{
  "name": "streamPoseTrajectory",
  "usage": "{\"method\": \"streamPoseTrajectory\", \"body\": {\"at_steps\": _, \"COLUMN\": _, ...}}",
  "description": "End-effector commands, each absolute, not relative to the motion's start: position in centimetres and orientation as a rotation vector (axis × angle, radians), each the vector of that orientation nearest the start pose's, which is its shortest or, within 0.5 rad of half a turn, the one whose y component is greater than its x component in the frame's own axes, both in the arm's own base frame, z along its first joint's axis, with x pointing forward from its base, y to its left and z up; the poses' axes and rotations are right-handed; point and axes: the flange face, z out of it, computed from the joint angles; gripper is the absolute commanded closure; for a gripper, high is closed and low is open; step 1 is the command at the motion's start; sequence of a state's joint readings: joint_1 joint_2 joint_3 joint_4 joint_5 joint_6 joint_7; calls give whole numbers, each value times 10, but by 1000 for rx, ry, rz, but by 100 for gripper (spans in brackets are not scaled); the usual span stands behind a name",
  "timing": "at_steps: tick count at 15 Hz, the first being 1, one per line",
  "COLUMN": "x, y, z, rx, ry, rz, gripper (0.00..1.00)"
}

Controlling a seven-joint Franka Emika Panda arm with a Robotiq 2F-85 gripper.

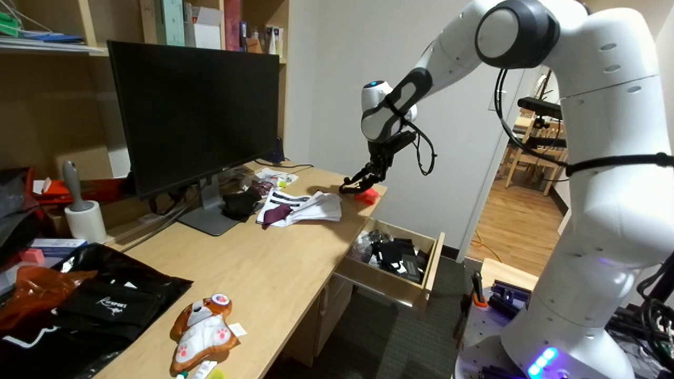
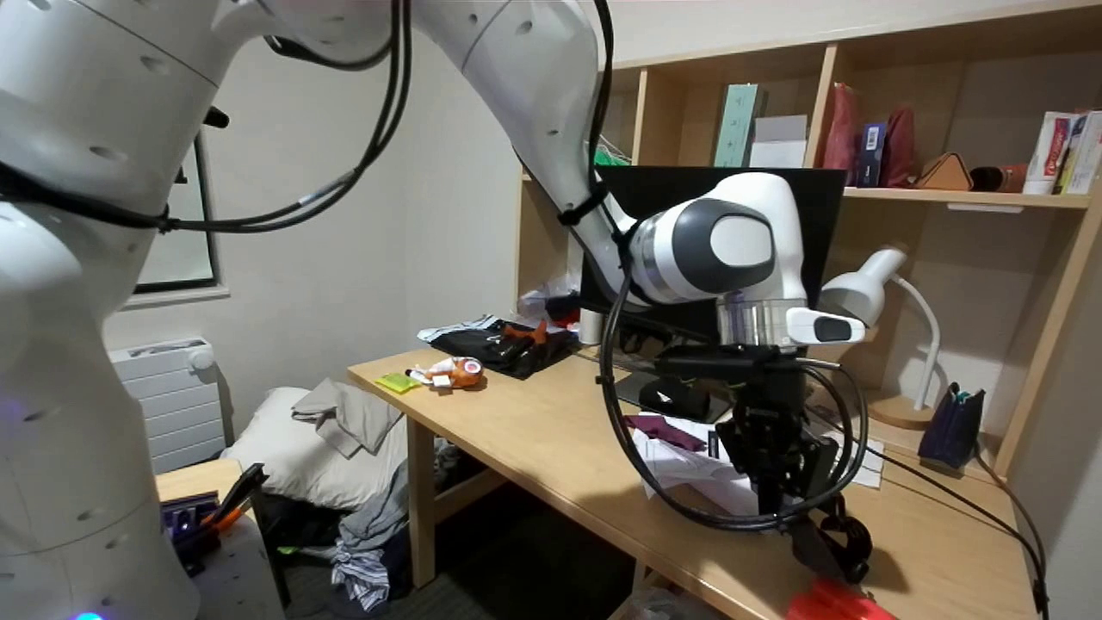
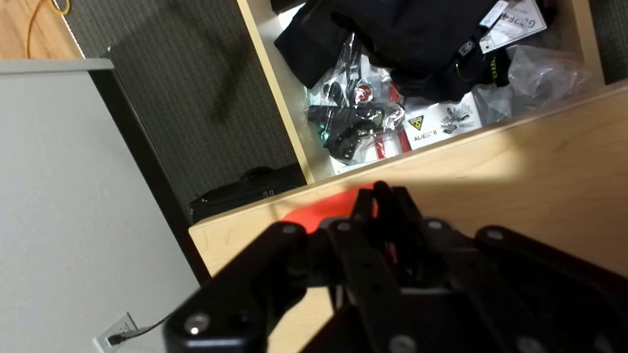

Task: Put the black object on the table top into the drawer

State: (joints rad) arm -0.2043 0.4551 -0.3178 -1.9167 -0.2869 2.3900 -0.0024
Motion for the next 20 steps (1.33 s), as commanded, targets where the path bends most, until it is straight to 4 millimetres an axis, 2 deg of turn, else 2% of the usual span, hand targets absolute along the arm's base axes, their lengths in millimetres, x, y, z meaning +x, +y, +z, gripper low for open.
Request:
{"method": "streamPoseTrajectory", "body": {"at_steps": 1, "x": 496, "y": -295, "z": 286, "rx": -3431, "ry": 193, "rz": -61, "gripper": 92}}
{"method": "streamPoseTrajectory", "body": {"at_steps": 3, "x": 466, "y": -289, "z": 288, "rx": -3407, "ry": 82, "rz": -117, "gripper": 92}}
{"method": "streamPoseTrajectory", "body": {"at_steps": 5, "x": 435, "y": -278, "z": 287, "rx": -3377, "ry": 43, "rz": -182, "gripper": 92}}
{"method": "streamPoseTrajectory", "body": {"at_steps": 6, "x": 468, "y": -294, "z": 278, "rx": -3407, "ry": 130, "rz": -103, "gripper": 86}}
{"method": "streamPoseTrajectory", "body": {"at_steps": 8, "x": 445, "y": -285, "z": 279, "rx": -3388, "ry": 101, "rz": -128, "gripper": 86}}
{"method": "streamPoseTrajectory", "body": {"at_steps": 12, "x": 440, "y": -278, "z": 284, "rx": -3380, "ry": 89, "rz": -145, "gripper": 86}}
{"method": "streamPoseTrajectory", "body": {"at_steps": 13, "x": 442, "y": -280, "z": 274, "rx": -3408, "ry": 110, "rz": -131, "gripper": 92}}
{"method": "streamPoseTrajectory", "body": {"at_steps": 14, "x": 439, "y": -280, "z": 269, "rx": -3414, "ry": 116, "rz": -114, "gripper": 92}}
{"method": "streamPoseTrajectory", "body": {"at_steps": 18, "x": 413, "y": -289, "z": 232, "rx": -3391, "ry": 226, "rz": 2, "gripper": 92}}
{"method": "streamPoseTrajectory", "body": {"at_steps": 20, "x": 397, "y": -291, "z": 218, "rx": -3359, "ry": 214, "rz": 80, "gripper": 92}}
